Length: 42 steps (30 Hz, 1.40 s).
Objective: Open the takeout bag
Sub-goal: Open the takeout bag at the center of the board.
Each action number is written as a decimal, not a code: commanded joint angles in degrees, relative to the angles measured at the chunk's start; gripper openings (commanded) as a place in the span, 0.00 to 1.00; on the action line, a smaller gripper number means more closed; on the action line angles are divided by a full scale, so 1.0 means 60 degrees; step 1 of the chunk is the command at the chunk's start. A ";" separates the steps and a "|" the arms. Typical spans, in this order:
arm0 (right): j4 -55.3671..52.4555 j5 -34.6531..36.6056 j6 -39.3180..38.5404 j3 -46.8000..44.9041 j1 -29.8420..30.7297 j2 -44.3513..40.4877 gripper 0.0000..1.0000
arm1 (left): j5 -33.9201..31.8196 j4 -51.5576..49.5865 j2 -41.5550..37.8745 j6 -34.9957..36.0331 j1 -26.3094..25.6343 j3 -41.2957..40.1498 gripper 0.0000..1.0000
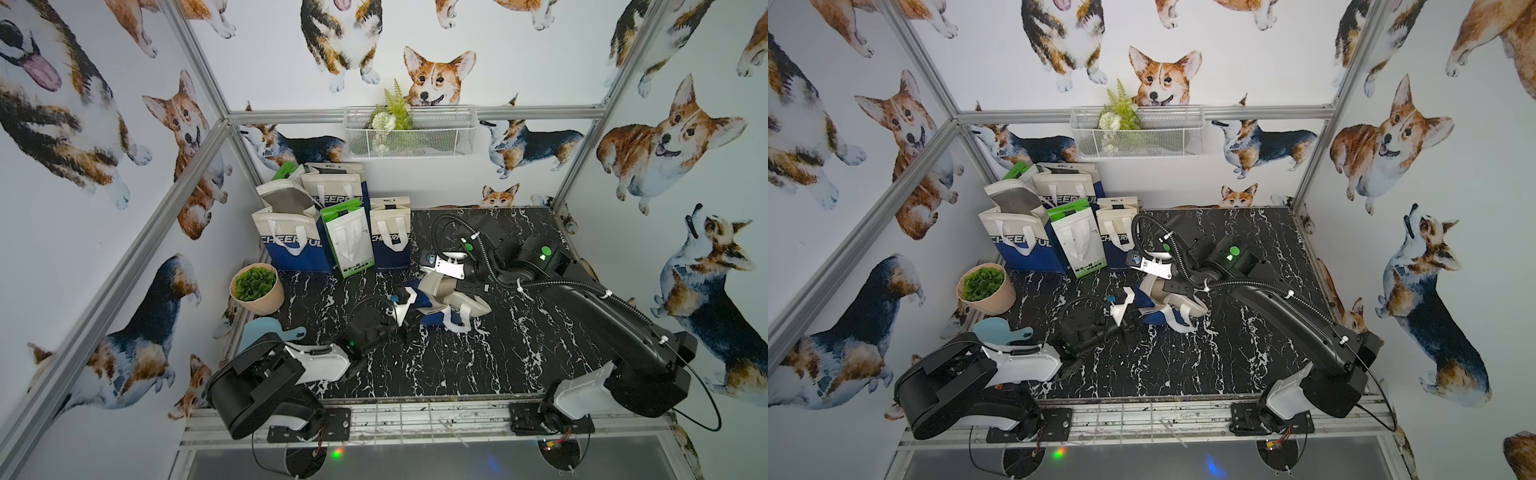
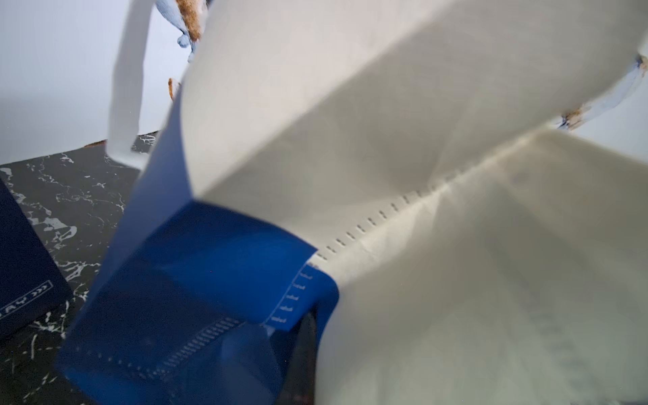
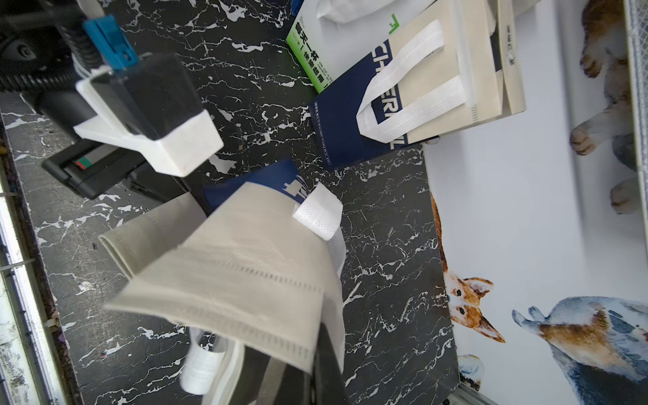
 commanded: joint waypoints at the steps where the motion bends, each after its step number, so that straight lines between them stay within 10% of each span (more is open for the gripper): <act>1: -0.0414 -0.0184 -0.0607 0.0399 0.0068 0.0191 0.00 | -0.0101 -0.0773 -0.0059 0.0100 0.0008 -0.0041 0.00; 16: 0.1077 0.1480 -0.0524 -0.0178 0.0144 0.0241 0.01 | -0.0058 -0.0846 -0.0227 0.0081 0.0007 -0.0058 0.00; 23: 0.3017 0.3138 0.0280 -0.1052 -0.0151 0.0056 0.30 | -0.0127 -0.0923 -0.0297 0.0073 0.0004 -0.0059 0.00; 42: 0.5891 -0.0815 0.3018 -0.3995 -0.0475 -0.3514 0.44 | -0.1805 -0.2943 -0.2185 0.0285 0.0180 -0.0219 0.00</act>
